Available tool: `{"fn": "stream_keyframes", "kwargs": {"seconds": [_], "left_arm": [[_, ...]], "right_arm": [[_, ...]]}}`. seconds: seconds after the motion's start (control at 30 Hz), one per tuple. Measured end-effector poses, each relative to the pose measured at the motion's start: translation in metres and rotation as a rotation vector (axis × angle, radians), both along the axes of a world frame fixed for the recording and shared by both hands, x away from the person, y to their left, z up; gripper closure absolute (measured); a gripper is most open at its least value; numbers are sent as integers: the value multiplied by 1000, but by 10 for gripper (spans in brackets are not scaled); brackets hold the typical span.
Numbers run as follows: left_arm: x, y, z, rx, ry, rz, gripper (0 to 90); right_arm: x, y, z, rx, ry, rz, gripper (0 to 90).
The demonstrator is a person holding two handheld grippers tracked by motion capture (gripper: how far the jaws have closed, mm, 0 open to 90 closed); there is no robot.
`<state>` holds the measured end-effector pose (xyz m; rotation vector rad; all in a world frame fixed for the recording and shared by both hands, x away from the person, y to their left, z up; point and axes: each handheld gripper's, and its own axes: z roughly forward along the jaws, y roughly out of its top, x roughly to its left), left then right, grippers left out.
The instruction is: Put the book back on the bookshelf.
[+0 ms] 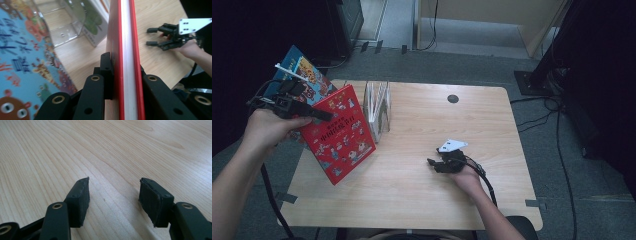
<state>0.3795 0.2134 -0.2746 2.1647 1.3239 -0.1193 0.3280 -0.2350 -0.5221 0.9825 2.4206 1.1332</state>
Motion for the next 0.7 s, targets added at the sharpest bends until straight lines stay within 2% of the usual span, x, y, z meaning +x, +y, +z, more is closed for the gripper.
{"fn": "stream_keyframes", "kwargs": {"seconds": [0.2, 0.4, 0.63, 0.7], "left_arm": [[3, 6, 3, 8, -1, 23, 797], [8, 9, 8, 39, -12, 51, 797], [15, 4, 9, 51, -9, 53, 797], [19, 1, 10, 70, -10, 56, 797]], "right_arm": [[0, 0, 0, -2, -1, -1, 413], [0, 0, 0, -1, 0, -4, 412], [0, 0, 0, -2, -1, -3, 412], [0, 0, 0, -2, -1, -4, 412]]}}
